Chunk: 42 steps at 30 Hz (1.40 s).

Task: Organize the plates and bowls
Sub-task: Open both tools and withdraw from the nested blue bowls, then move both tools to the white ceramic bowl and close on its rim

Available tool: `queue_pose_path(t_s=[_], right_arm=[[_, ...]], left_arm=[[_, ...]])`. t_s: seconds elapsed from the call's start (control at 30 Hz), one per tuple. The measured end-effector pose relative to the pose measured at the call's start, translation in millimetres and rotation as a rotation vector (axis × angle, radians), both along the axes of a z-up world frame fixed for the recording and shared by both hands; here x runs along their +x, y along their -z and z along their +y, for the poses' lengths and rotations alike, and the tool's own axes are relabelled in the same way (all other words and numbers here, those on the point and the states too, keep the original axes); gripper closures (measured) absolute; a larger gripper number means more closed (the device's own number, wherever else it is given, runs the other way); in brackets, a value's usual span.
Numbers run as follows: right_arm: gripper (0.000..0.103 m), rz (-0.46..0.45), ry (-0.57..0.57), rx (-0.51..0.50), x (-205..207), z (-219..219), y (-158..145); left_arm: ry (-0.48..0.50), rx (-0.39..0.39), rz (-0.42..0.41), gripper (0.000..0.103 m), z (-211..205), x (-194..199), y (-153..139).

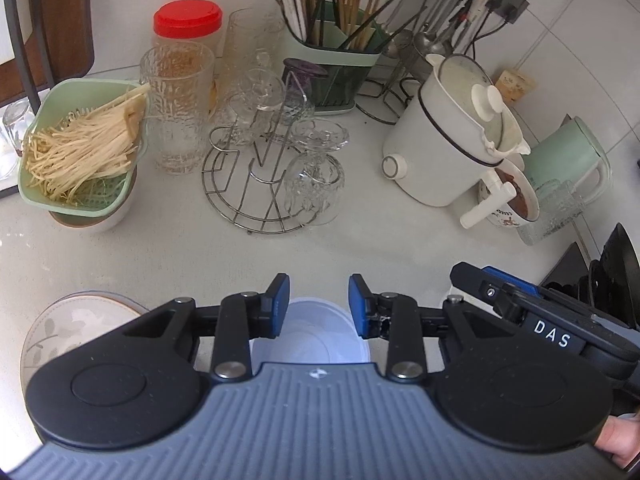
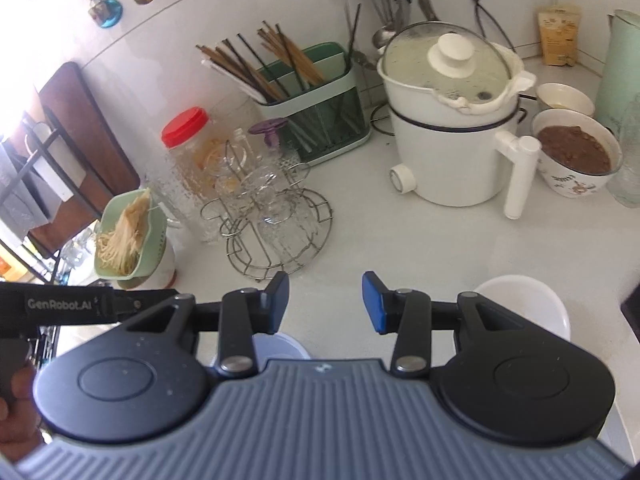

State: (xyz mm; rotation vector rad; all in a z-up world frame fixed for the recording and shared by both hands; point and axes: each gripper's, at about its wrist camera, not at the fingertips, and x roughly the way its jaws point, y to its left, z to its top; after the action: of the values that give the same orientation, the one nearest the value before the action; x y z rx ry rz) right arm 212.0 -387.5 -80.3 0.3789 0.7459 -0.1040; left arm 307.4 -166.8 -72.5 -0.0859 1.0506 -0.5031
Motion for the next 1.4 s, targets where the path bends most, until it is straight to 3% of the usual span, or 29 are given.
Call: queue_pose_path(t_s=[0.33,0.9,1.07,1.3,1.4], right_arm=[[0.06,-0.031,0.035,-0.014,-23.7,-12.6,-2.0],[0.06,-0.024,0.177,-0.065,-65.4,-90.9,14.3],[0.06,-0.056,0.201,-0.131,-68.6,-105.9,12.7],[0.06,-0.081,0.21,-0.174,-68.8,-122.9,18.1],[0.06,-0.068,0.214,-0.172,-70.4,-124.9,26.6]], left_arm=[[0.03,-0.003,-0.025,0.066,-21.9,-13.8,-2.8],[0.142,-0.005,-0.05,0.066,-106.0,-23.1,5.8],[0.199,-0.01,-0.051,0.065,-136.7,-21.5,14.6],[0.234,-0.008,-0.063,0.055,-171.1,-23.4,30.1],[0.255,0.014,-0.029,0.045,-183.1,-22.9,45.2]])
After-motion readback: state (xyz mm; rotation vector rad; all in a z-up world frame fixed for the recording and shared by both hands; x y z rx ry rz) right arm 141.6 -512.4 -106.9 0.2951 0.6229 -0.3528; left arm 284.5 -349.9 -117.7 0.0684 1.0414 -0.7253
